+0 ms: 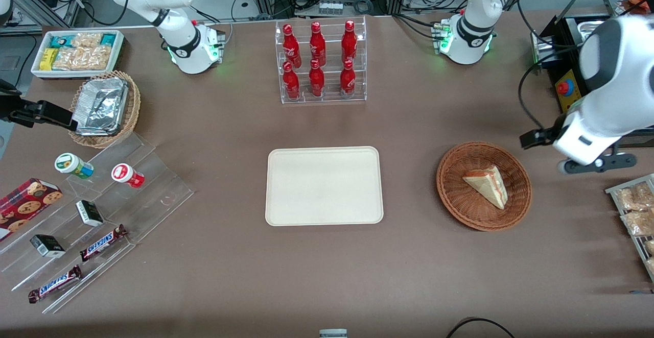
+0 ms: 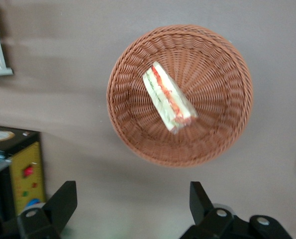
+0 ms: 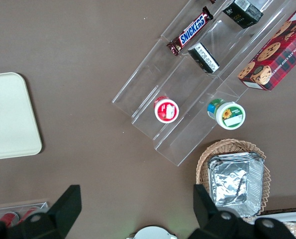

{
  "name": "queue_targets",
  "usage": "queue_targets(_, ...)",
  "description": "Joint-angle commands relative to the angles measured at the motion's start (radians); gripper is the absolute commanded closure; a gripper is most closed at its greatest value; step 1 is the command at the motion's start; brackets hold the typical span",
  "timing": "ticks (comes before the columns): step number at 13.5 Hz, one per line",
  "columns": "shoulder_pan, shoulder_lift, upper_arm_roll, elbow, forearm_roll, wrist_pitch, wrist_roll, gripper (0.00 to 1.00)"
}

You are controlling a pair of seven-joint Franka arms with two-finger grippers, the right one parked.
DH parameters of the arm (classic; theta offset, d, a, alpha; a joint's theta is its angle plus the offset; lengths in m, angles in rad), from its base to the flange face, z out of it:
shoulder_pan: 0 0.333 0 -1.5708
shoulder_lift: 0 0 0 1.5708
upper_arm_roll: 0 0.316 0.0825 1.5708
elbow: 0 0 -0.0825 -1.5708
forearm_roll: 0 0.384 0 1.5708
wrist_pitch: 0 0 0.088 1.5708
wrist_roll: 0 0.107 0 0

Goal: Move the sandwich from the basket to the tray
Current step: 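Move the left gripper over the wicker basket and lower onto the sandwich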

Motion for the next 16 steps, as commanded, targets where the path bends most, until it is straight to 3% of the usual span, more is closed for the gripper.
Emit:
queue_targets(1,-0.014,-0.039,-0.005,-0.155,0.007,0.165,-0.199,0.00)
queue_targets(3,-0.017,-0.025,-0.005,-0.253,0.005,0.344,-0.393,0.00)
queue_targets(7,-0.015,0.003,-0.003,-0.408,-0.013,0.636,-0.570,0.00)
queue_targets(9,-0.026,0.042,-0.005,-0.412,-0.041,0.682,-0.633,0.00)
queue_targets(16,-0.037,0.122,-0.002,-0.442,-0.038,0.771,-0.647,0.01)
